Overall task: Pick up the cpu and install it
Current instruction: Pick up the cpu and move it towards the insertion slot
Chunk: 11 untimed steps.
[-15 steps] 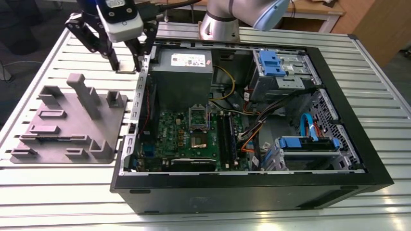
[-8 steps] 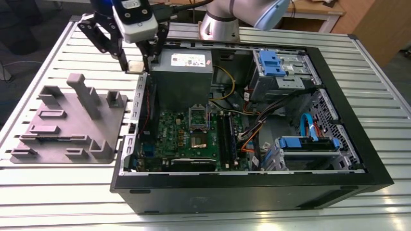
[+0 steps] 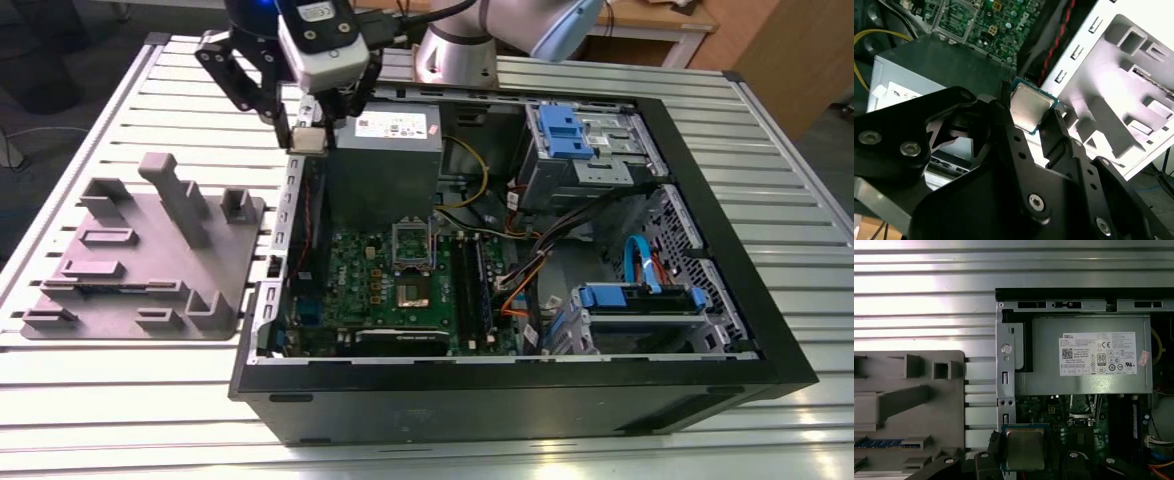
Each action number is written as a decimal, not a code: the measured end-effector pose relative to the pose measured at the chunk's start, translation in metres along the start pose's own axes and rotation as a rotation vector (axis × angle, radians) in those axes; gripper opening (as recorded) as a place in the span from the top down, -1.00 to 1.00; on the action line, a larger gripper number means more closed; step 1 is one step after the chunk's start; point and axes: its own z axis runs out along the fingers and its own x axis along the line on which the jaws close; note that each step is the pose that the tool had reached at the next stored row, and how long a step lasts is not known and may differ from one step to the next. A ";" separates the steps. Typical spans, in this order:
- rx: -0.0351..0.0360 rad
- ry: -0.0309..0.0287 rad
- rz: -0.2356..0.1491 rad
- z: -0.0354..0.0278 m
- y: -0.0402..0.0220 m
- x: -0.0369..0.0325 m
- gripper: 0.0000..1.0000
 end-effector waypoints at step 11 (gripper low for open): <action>0.0003 0.0070 0.000 0.0008 0.0012 -0.0313 0.06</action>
